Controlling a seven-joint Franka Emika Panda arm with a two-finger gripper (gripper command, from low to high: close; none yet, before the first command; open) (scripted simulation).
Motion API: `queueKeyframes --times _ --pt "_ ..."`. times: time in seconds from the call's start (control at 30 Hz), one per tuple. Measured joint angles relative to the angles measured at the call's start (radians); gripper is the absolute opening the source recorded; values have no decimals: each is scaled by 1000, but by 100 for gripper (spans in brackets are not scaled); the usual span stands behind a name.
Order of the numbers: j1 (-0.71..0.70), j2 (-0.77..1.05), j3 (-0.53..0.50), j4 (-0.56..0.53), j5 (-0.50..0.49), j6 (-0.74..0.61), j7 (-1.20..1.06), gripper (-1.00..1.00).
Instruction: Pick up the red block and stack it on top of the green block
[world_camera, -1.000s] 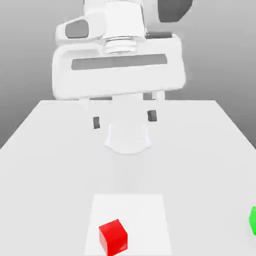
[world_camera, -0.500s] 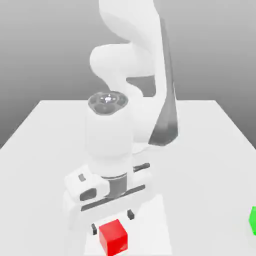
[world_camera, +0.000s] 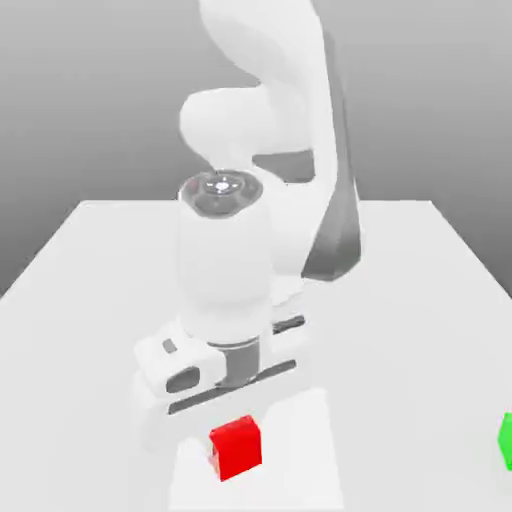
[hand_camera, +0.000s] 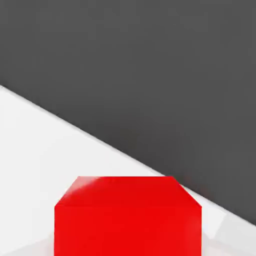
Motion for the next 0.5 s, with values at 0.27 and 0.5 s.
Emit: queueKeyframes --times 0.27,0.5 --pt "202 12 194 83 -87 -71 -75 -100" --pt "312 164 248 167 -168 -4 -87 100"
